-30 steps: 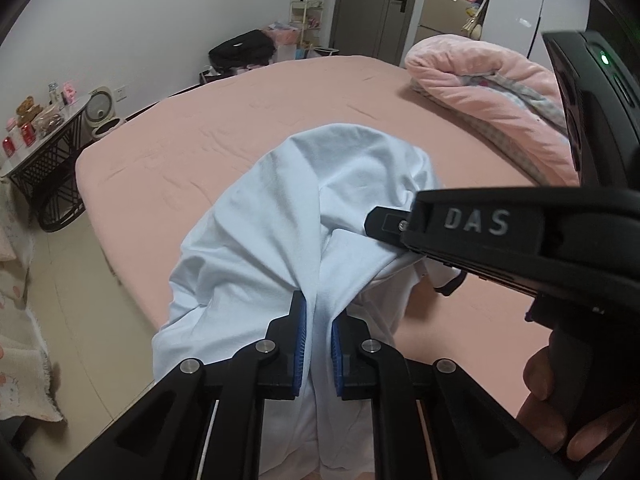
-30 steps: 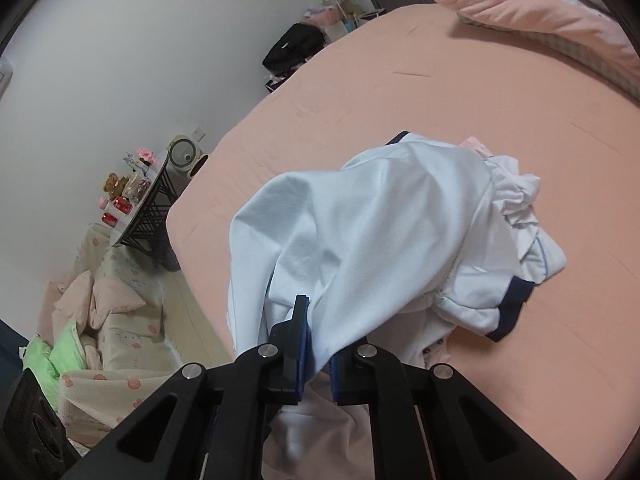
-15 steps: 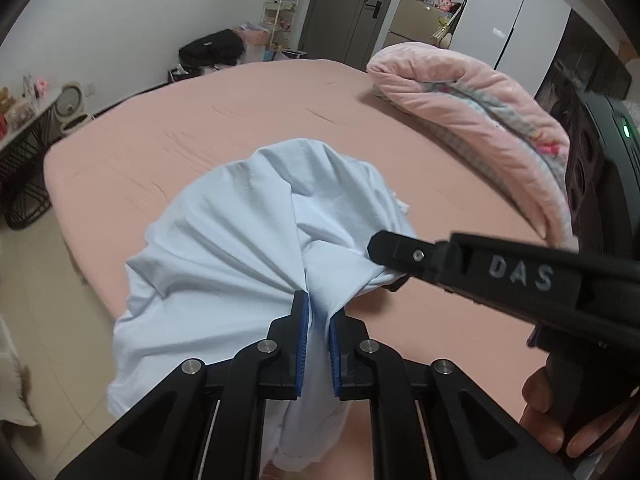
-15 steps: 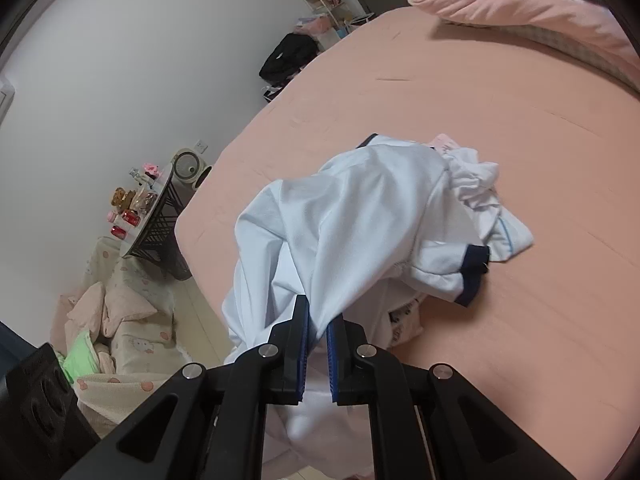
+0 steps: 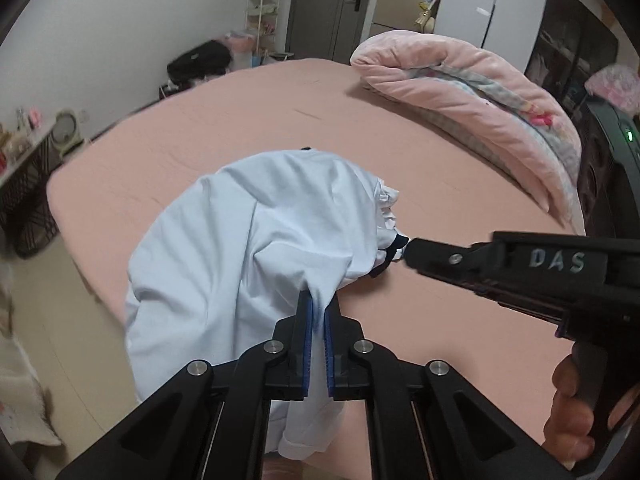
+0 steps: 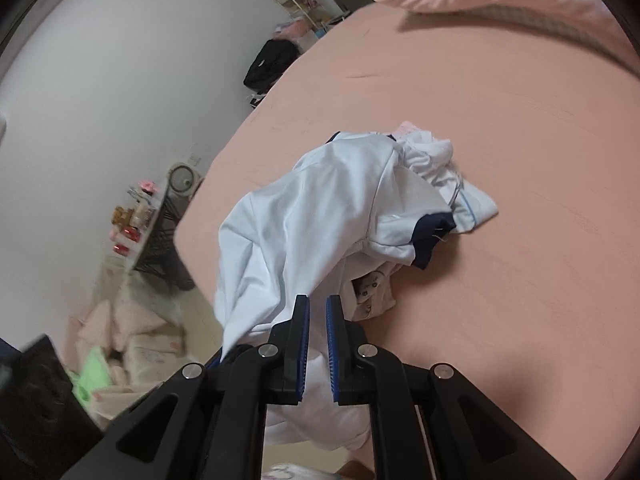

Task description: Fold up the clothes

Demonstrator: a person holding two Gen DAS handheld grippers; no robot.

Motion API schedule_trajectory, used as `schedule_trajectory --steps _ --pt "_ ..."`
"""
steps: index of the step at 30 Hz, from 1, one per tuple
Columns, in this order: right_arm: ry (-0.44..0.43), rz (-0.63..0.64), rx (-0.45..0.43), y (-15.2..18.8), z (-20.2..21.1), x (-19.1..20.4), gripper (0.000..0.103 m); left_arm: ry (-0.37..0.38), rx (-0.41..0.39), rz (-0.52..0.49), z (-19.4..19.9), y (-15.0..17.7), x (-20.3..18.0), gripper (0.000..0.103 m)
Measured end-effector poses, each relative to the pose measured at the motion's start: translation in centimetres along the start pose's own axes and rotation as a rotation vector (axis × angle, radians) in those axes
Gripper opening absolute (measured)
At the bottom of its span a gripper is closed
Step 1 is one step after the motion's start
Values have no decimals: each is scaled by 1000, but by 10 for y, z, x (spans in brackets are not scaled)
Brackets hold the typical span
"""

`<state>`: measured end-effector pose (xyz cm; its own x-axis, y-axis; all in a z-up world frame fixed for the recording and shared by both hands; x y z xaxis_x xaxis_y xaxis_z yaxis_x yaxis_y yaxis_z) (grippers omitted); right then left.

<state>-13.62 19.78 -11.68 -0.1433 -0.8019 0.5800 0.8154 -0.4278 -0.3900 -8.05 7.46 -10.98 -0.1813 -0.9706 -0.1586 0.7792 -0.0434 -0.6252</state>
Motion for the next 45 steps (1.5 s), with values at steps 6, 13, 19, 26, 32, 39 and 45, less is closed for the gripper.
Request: schedule_trajectory --steps 6,13,19,26,32,39,45 --pt "1 -26 -8 -4 8 -3 47 -43 17 54 3 -2 16 24" --pt "11 -23 10 -3 8 2 59 -52 0 40 23 -15 18 86" --pt "26 -13 5 -9 17 10 60 -2 -7 55 40 -31 22 86" --pt "44 14 -13 -18 27 26 60 148 45 106 49 -49 36 86" --pt "64 36 -5 -19 25 33 60 211 43 94 51 -61 37 86" --pt "103 61 -9 -19 14 34 60 132 61 63 23 -64 55 86" --pt "101 47 8 -21 -1 31 60 120 88 140 -1 -61 82 86"
Point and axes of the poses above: each gripper's, at about its wrist camera, not at the fingertips, and z roughly against the way its jaws point, x to its left, y to its underside, the point moved 6 cm from there along -z, roughly the way its jaws point, and after that the axes turned 1 degree about -x, right-handed, at the moved point
